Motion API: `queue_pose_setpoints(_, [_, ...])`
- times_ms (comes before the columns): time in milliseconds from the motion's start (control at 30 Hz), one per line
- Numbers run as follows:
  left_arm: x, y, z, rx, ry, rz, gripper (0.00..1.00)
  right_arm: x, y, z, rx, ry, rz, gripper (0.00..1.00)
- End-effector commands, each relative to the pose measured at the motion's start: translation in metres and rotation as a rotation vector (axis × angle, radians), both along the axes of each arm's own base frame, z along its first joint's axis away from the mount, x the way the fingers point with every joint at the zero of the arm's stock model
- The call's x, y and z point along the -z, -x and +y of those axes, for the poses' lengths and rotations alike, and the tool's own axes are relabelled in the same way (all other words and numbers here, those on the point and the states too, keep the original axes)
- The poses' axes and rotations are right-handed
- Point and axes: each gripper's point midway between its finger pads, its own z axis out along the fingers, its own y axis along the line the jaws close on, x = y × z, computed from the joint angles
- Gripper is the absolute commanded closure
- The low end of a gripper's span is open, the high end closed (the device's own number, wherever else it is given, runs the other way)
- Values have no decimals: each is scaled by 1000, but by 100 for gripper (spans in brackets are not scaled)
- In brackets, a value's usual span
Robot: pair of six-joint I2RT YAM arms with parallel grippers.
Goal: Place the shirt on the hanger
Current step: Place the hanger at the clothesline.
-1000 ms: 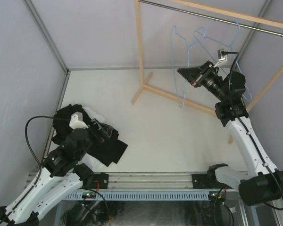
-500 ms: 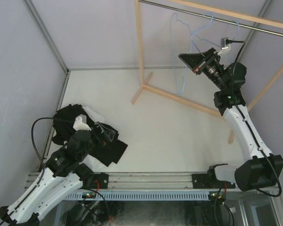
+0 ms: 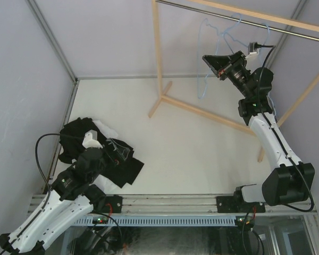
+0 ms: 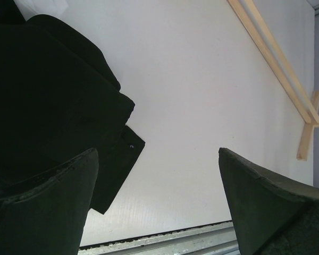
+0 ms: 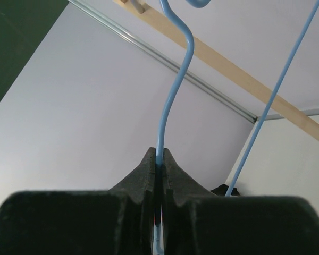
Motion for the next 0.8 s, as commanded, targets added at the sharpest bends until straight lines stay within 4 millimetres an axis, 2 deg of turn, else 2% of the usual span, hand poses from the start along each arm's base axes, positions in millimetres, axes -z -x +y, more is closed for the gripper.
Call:
queue_pose_setpoints(0, [4, -1, 2, -14, 8, -1, 3, -27, 1, -7, 41, -17, -65, 100])
queue_pose_setpoints(67, [5, -1, 3, -21, 4, 0, 3, -19, 0, -6, 45, 13, -49, 88])
queue_pose_setpoints(133, [8, 0, 7, -39, -8, 7, 3, -13, 2, -6, 65, 58, -39, 69])
queue_pose_setpoints(200, [10, 0, 12, -60, -21, 12, 1, -8, 7, -7, 88, 108, -31, 58])
queue_pose_setpoints(333, [7, -2, 18, -78, -48, 3, 0, -1, 25, -12, 163, 218, -27, 48])
queue_pose_setpoints(567, [10, -5, 40, -165, -174, 48, 0, 25, 53, -44, 361, 428, 29, 37])
queue_pose_setpoints(667, [12, -5, 55, -241, -227, 77, 0, 35, 63, -54, 406, 519, 30, 34])
queue_pose_setpoints(733, [12, -5, 61, -271, -249, 88, 0, 35, 75, -60, 426, 574, -1, 33])
queue_pose_setpoints(767, [11, -5, 62, -273, -255, 88, 0, 42, 79, -62, 430, 604, -4, 32])
